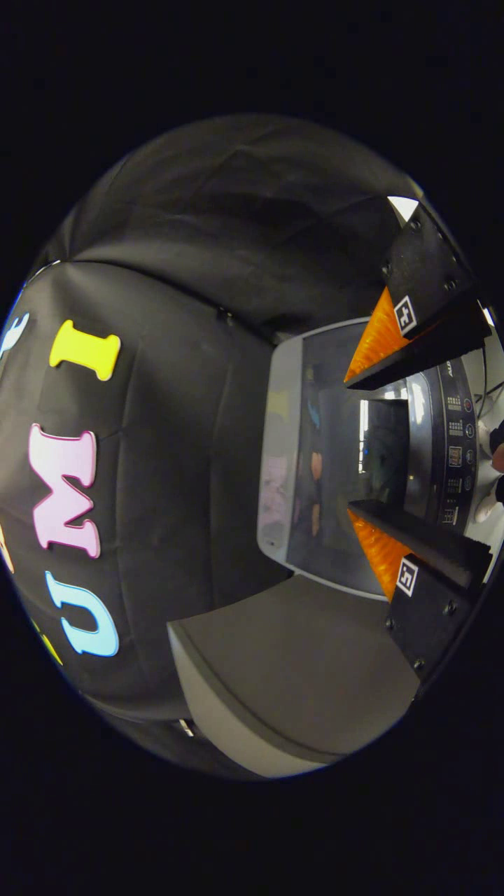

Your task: Put the clothes into the washing machine and then close the washing machine lid.

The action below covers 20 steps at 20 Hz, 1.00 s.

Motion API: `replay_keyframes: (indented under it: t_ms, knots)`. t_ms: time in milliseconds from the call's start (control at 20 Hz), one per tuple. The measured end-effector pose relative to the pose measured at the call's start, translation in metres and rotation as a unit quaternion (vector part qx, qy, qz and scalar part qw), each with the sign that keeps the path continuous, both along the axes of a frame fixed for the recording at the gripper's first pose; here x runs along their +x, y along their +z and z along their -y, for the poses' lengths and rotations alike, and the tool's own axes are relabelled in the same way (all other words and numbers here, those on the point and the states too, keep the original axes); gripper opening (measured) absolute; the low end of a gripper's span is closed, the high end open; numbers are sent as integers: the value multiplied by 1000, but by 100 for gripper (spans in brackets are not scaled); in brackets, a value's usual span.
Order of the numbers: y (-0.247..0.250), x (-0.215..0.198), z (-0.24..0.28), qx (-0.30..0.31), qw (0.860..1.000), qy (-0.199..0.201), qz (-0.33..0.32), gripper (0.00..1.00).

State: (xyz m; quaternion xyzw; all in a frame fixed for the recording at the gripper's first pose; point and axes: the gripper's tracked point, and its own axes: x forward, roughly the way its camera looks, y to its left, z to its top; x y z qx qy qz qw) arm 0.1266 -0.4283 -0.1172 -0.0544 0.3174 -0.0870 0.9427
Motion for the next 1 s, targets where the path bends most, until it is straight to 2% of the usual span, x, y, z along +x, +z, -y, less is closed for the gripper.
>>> replay_keyframes:
  t_ms: [400, 600, 1000]
  knots:
    - [129, 12, -28, -12, 990, 26, 141, 99]
    - [199, -2, -47, -1, 977, 30, 211, 98]
    - [280, -44, -59, 17, 952, 30, 305, 98]
